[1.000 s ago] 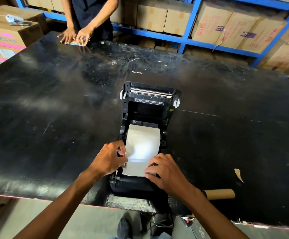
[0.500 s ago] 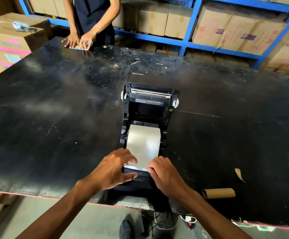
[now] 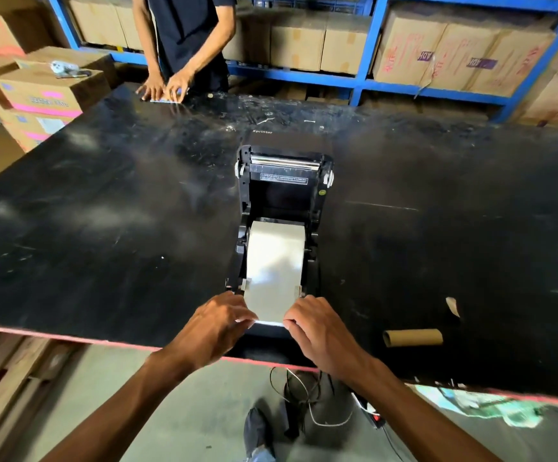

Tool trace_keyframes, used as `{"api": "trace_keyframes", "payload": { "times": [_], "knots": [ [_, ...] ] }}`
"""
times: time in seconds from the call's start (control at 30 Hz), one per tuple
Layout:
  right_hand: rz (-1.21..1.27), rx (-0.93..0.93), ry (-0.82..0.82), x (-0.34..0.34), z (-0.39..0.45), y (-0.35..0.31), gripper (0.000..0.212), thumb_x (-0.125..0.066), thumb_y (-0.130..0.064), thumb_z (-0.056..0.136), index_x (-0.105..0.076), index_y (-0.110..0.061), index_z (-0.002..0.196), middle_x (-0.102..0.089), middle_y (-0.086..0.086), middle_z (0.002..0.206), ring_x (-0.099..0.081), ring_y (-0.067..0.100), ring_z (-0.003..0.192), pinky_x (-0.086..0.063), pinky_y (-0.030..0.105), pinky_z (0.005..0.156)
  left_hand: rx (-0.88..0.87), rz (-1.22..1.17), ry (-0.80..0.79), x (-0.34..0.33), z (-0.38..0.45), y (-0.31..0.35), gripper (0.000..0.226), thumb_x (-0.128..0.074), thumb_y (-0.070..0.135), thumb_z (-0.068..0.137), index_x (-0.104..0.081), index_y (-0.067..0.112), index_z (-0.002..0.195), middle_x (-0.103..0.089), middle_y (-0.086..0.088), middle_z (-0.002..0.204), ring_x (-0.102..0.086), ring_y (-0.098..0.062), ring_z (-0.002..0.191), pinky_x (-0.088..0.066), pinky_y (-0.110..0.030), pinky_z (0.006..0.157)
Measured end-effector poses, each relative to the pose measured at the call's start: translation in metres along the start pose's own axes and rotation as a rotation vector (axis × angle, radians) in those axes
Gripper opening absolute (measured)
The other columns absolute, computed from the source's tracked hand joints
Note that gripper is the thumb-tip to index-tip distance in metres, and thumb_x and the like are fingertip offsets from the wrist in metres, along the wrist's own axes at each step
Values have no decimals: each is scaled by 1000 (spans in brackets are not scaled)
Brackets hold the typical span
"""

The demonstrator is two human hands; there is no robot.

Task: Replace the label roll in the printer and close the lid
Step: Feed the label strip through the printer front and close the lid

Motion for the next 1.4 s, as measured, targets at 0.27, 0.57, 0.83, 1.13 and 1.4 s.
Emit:
{"api": "trace_keyframes", "payload": {
  "times": [0.27,0.57,0.83,1.13,1.4],
  "knots": [
    [-42,32,38,-7,-28,-15,18,-50,-14,92,-58,-8,77,-59,7,75,-53,27,72,-45,42,68,105,-14,23,-14,-28,13,12,-66,15,89,-78,15,86,-71,-4,85,-64,-25,86,-51,-33,69],
    [-33,46,34,-13,-40,-32,18,-54,-9,88,-60,-7,71,-60,8,70,-53,26,67,-42,38,66,179,-17,-10,-18,-45,15,15,-64,19,91,-77,13,91,-71,-3,93,-62,-19,91,-53,-31,71],
    [1,46,-24,-20,-49,-32,19,-52,-15,89,-62,-6,75,-62,10,77,-55,27,74,-43,39,69,329,-212,-28,-18,-53,9,9,-68,16,88,-77,14,90,-68,7,85,-61,2,70,-43,-6,61],
    [-3,75,-15,-26,-47,-28,22,-50,-21,89,-63,-9,76,-63,6,77,-55,23,74,-44,35,69,651,-237,320,-15,-42,-14,3,-67,9,87,-69,7,87,-71,-12,91,-67,-22,77,-57,-32,72],
    [226,-96,-15,8,-14,1,20,-58,-22,87,-70,-7,81,-70,6,79,-60,18,75,-48,32,72,929,-386,209,-25,-31,-23,48,-60,33,93,-52,5,131,-61,-20,127,-60,-35,113,-49,-43,96]
  ]
}}
Point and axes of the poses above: each hand's wrist, its own z-axis towards the middle knuckle, its own x-axis out of the back of the hand, y = z × x, the point moved 3 cm from there along z, towards the middle knuckle
